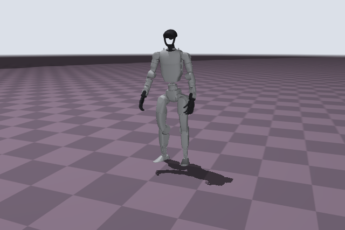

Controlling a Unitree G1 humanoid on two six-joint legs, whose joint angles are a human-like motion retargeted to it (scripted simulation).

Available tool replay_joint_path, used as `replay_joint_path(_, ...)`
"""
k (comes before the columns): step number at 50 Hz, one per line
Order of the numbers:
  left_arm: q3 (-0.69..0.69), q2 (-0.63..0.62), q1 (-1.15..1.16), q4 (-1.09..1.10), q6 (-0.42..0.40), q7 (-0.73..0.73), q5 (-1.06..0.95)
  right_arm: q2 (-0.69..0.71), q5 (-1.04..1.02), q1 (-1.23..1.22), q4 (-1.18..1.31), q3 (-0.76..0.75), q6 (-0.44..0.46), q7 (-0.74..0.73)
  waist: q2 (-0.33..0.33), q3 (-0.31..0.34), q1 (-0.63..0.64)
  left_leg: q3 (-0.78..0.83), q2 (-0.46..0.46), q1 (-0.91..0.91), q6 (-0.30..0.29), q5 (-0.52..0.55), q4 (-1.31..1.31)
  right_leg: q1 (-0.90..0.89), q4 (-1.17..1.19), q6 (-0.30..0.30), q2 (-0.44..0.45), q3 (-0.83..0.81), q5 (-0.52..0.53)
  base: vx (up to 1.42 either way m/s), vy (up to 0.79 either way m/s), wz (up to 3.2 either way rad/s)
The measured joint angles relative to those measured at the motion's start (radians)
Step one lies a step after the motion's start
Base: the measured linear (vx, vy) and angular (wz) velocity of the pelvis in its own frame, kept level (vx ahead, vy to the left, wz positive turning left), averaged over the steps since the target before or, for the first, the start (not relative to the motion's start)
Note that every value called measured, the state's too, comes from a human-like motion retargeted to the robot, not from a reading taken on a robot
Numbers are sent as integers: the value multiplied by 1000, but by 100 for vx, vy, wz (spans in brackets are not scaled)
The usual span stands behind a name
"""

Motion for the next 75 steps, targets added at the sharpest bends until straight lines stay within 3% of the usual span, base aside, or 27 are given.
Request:
replay_joint_path(3, 2, 9, 5, 26, -38, 27, 98, 28, 99, -7, 3, 48, -57, -5, -18, -5, -30, -27, 30, 9, 35, 17, -18, -4, 20, 2, 36, 6, -19, 4, -20, -4)
replay_joint_path(5, 1, 25, 8, 41, -23, 14, -8, 56, 49, -25, 17, 73, -30, -31, -19, 4, -63, -12, 97, 22, -60, 9, -6, -8, 64, -9, 84, 33, -59, 4, -24, -8)
replay_joint_path(8, -25, 50, 10, 62, -34, 51, -29, 90, 61, -32, 12, 108, -46, -88, -13, -2, -106, -6, 165, 33, -125, 15, -8, -58, 190, -31, 114, 84, -114, 5, -19, -1)
replay_joint_path(10, -43, 58, 1, 82, -40, 84, -15, 98, 59, -25, 6, 114, -57, -124, 0, -11, -129, -9, 205, 36, -137, 24, -15, -104, 300, -48, 103, 81, -156, 6, -16, 19)
replay_joint_path(15, -26, 50, -50, 81, -21, 145, -3, 60, 56, -3, 6, 68, -43, -161, 55, -5, -162, -41, 281, 35, -142, 35, -14, -133, 425, -87, -50, -56, -210, 8, -18, 41)
replay_joint_path(20, 5, 41, -73, 6, -51, 211, -139, 3, 68, 0, 28, 23, -26, -166, 93, 20, -184, -75, 324, 52, -152, 41, -19, -82, 293, -55, -155, -24, -146, 9, -27, 38)
replay_joint_path(28, 23, 72, -59, -17, -82, 237, -208, -28, -31, -1, 21, 9, 1, -157, 65, 9, -183, -45, 358, 79, -185, 56, -19, -38, 13, 27, -267, 36, -54, 9, -44, -12)
replay_joint_path(34, 35, 105, -37, 34, -95, 249, -159, -12, -65, -24, -4, 16, 0, -159, 10, 12, -166, -12, 378, 109, -152, 115, 0, -27, -71, 48, -278, 27, 146, 12, -65, -37)
replay_joint_path(38, 74, 87, -42, 77, -89, 225, -62, -5, -84, -34, 41, 33, -15, -115, 33, 6, -129, 68, 448, 120, -120, 223, 1, -20, -53, 61, -199, 34, 119, 13, -69, -7)
replay_joint_path(40, 113, 56, -38, 86, -62, 175, -49, -15, -102, -47, 75, 54, -5, -72, 29, 13, -125, 133, 420, 119, -89, 215, 18, -10, -29, 56, -203, 20, 86, 13, -50, 28)
replay_joint_path(45, 175, 12, -19, 45, -21, 69, -102, -29, -100, -84, 81, 68, 23, -37, 5, 49, -115, 168, 286, 65, -37, 49, 121, -16, 9, 37, -201, 14, 55, 8, -42, 8)
replay_joint_path(51, 112, -9, -27, 17, 15, 69, -145, -15, -89, -76, 35, 78, 47, -64, 1, 68, -14, 123, 65, 9, -46, -4, 109, -18, -17, 5, -147, 32, 51, 6, -26, -29)
replay_joint_path(55, 80, -19, -12, 17, 31, 14, -122, -11, -143, -89, 34, 105, 43, -27, 35, 47, -8, 79, -7, -6, -39, -1, 18, -11, -21, -9, -62, 20, 39, 9, -19, -9)
replay_joint_path(60, 72, 22, 25, 21, 8, -35, -115, 20, -84, -109, 6, 120, 5, -30, 24, 22, -65, 44, 58, 19, -26, 25, -23, -14, 24, -14, 29, 48, -3, 10, -20, -14)
replay_joint_path(65, 37, 91, 47, 51, -28, 22, -148, 52, 20, -88, -74, 155, -51, -87, 24, 0, -156, 42, 159, 39, -109, 33, -12, -72, 191, -48, 94, 205, -102, 10, -17, 9)
replay_joint_path(70, 26, 124, 7, 68, -24, 98, -96, 12, -4, -29, -118, 160, -59, -86, 74, -22, -192, 10, 241, 43, -124, 44, -11, -89, 315, -78, -14, 89, -177, 11, -17, 40)
replay_joint_path(75, 70, 136, -8, 10, -38, 166, -170, -36, -36, -10, -95, 124, -35, -89, 108, -13, -201, -8, 294, 54, -134, 53, -8, -37, 218, -57, -148, -8, -121, 10, -26, 23)
